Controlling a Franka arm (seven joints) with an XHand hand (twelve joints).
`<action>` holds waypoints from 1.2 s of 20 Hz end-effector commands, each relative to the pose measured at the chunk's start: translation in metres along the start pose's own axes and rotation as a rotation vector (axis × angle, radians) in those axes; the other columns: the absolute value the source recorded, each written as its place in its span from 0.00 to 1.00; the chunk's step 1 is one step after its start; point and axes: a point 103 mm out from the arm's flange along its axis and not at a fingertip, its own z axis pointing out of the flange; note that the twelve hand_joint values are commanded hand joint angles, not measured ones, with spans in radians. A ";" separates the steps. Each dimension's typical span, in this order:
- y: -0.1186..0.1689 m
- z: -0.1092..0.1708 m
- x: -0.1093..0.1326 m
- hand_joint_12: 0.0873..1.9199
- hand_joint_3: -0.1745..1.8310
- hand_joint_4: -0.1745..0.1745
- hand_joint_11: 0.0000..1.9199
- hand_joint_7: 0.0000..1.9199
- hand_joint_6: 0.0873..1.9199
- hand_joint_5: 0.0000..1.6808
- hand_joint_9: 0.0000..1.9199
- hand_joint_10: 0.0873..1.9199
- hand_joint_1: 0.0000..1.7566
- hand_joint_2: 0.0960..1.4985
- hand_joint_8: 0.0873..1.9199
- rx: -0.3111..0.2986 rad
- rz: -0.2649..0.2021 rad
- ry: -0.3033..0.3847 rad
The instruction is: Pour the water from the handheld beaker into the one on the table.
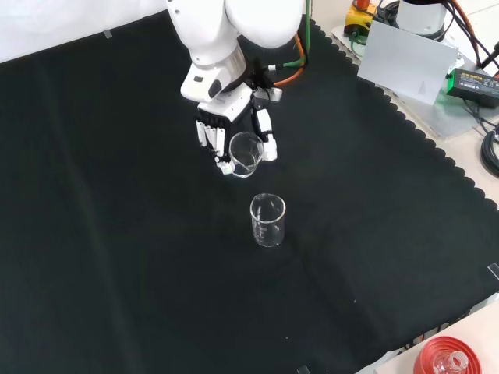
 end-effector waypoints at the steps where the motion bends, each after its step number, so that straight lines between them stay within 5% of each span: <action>1: 0.015 0.002 0.019 0.47 0.34 1.00 0.57 0.94 0.29 0.76 0.86 0.00 0.64 0.46 0.00 0.075 0.011 -0.101; 11: 0.023 0.000 0.033 0.47 0.35 1.00 0.57 0.95 0.29 0.76 0.86 0.00 0.64 0.45 0.00 0.132 -0.001 -0.225; 24: 0.020 -0.009 0.038 0.47 0.36 1.00 0.57 0.95 0.30 0.75 0.86 0.00 0.64 0.45 0.00 0.176 0.007 -0.305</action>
